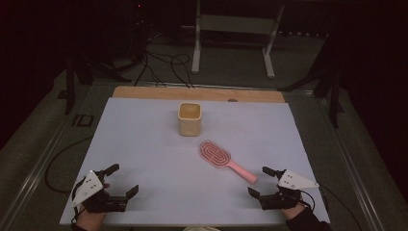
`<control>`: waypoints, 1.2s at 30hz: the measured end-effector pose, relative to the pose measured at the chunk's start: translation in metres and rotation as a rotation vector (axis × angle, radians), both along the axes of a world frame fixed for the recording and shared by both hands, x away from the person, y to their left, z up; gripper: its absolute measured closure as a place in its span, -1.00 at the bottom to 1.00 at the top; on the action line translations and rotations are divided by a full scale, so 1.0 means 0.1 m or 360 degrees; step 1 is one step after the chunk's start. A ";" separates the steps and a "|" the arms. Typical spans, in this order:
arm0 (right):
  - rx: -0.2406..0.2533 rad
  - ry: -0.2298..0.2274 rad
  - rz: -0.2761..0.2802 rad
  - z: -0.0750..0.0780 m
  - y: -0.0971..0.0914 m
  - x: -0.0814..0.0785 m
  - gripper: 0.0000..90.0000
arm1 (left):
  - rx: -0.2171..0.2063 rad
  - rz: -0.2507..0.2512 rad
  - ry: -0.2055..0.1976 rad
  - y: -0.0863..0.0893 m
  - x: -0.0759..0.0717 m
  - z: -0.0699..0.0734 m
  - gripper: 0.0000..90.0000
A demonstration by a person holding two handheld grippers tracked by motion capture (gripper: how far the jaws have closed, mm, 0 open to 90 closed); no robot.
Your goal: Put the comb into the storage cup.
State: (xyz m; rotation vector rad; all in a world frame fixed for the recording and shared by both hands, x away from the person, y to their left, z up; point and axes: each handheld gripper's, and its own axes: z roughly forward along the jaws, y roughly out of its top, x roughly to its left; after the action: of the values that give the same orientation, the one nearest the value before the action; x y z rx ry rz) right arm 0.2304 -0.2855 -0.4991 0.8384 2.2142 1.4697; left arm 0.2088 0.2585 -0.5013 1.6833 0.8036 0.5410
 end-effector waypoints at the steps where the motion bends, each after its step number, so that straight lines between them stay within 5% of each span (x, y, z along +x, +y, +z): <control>1: 0.0003 0.0007 -0.0002 0.00 0.00 0.00 -0.82 | -0.0001 0.0002 -0.0003 0.00 0.00 0.00 -1.00; 13: -0.0035 0.0077 0.0020 0.00 0.04 0.02 -0.82 | -0.0012 -0.0002 -0.0007 0.01 -0.01 0.01 -1.00; 36: -0.0046 0.0084 0.0058 0.12 0.10 -0.03 -0.81 | -0.0035 -0.0005 -0.0034 0.03 -0.04 0.02 -1.00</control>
State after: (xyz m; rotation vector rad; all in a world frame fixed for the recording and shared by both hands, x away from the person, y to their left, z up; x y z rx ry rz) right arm 0.2278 -0.2753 -0.4872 0.8412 2.2950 1.4444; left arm 0.2053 0.2610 -0.4989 1.6557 0.7888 0.5449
